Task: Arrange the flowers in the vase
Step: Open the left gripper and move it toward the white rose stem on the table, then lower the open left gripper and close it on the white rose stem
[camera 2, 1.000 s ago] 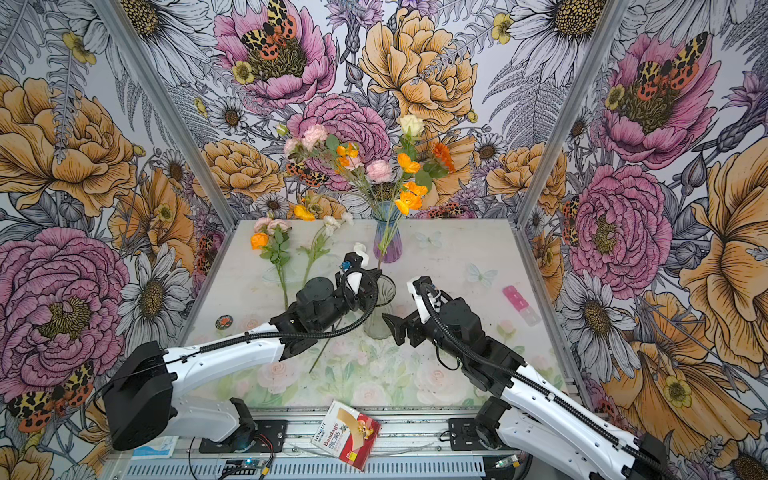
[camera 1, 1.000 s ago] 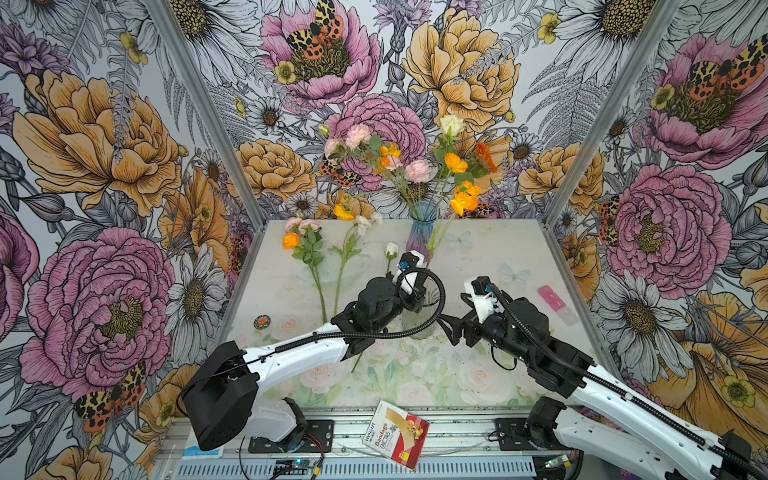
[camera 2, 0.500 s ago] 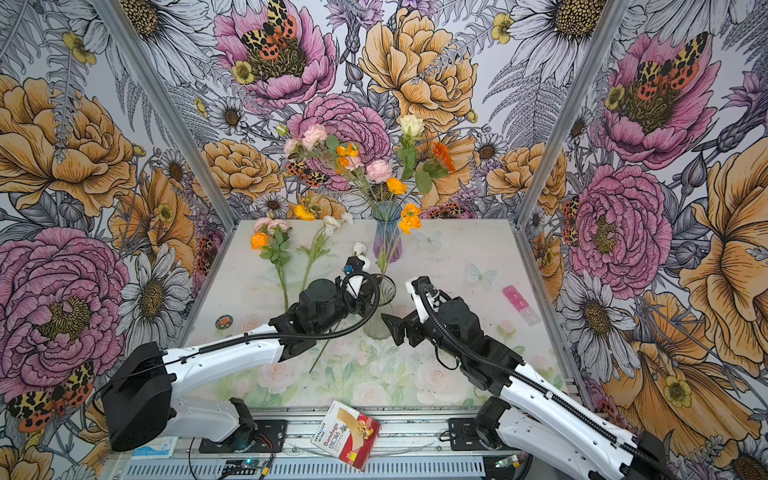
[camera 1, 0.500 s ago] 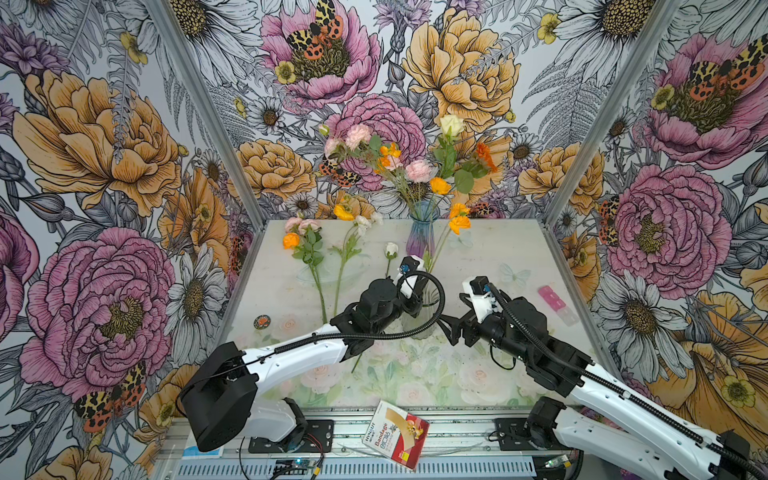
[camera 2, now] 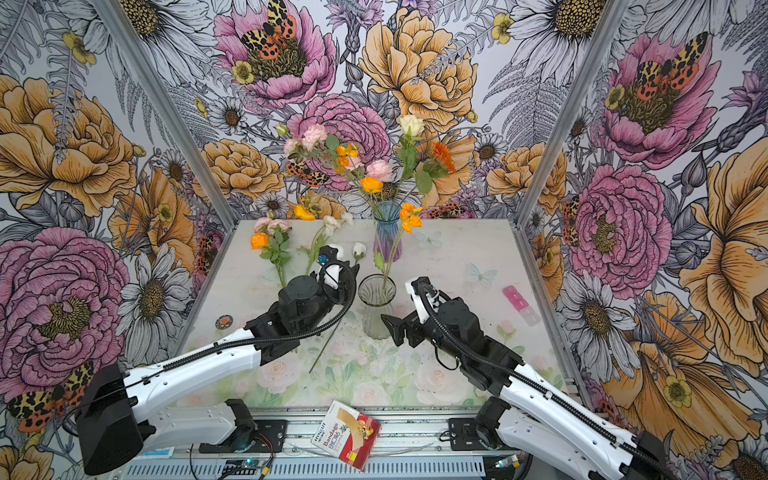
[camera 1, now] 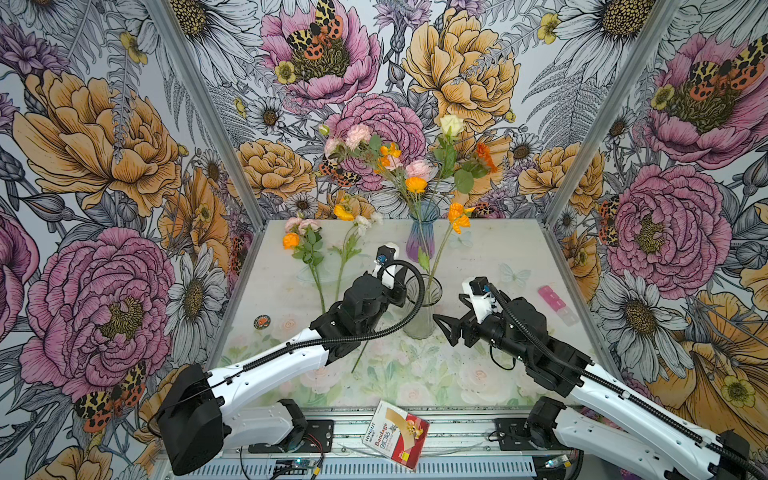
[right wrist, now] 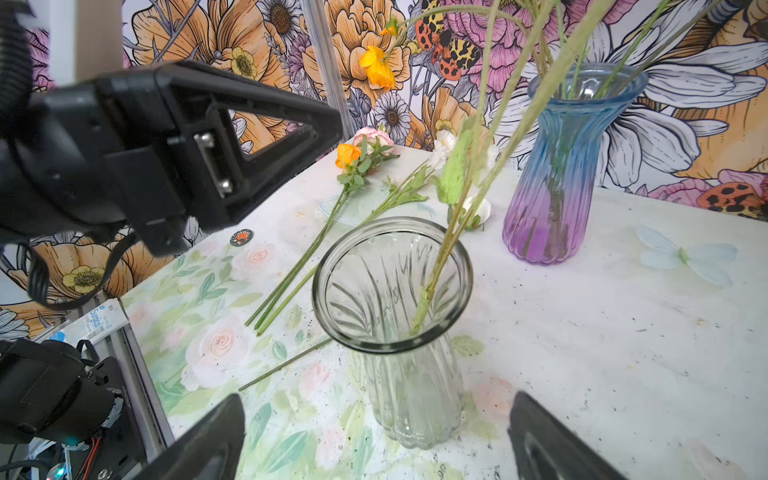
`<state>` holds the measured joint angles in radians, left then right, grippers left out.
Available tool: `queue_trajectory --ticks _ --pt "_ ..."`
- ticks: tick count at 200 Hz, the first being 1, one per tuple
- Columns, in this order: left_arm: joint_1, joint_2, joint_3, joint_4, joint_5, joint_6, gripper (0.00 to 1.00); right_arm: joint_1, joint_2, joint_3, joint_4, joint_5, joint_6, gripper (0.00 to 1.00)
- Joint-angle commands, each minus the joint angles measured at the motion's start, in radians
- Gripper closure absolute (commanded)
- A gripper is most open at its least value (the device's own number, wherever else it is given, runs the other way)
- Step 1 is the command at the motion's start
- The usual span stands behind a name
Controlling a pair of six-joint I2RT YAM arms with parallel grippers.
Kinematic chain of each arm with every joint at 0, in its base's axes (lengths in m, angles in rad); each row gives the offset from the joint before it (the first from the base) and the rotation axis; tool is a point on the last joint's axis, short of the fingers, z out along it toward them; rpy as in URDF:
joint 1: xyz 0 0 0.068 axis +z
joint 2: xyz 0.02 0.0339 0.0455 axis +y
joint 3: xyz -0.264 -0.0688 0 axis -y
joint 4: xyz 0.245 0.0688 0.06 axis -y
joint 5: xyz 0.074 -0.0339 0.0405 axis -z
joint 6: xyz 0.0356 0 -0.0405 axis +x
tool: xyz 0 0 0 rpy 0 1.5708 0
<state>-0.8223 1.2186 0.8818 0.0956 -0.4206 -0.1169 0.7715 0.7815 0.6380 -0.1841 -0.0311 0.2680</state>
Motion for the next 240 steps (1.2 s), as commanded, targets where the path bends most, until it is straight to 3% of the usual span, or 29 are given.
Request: queue_trajectory --ticks 1,26,59,104,207,240 --pt "0.168 0.073 0.089 -0.325 -0.01 -0.212 0.7 -0.005 0.016 -0.011 0.015 -0.012 0.01 0.0" --pt "0.317 0.256 0.153 -0.486 0.287 -0.296 0.73 -0.003 0.026 -0.011 -0.02 -0.049 0.023 0.0" --pt "0.311 0.478 0.218 -0.54 0.405 -0.296 0.74 0.003 0.048 -0.027 -0.043 -0.09 0.068 0.0" --pt "0.272 0.675 0.33 -0.58 0.358 -0.288 0.75 0.016 0.056 -0.067 -0.04 -0.093 0.137 0.0" --pt "0.243 0.776 0.461 -0.634 0.312 -0.274 0.74 0.016 0.052 -0.069 -0.039 -0.084 0.113 0.0" --pt "0.23 0.827 0.523 -0.703 0.232 -0.268 0.74 0.015 0.027 -0.079 -0.04 -0.079 0.114 0.0"
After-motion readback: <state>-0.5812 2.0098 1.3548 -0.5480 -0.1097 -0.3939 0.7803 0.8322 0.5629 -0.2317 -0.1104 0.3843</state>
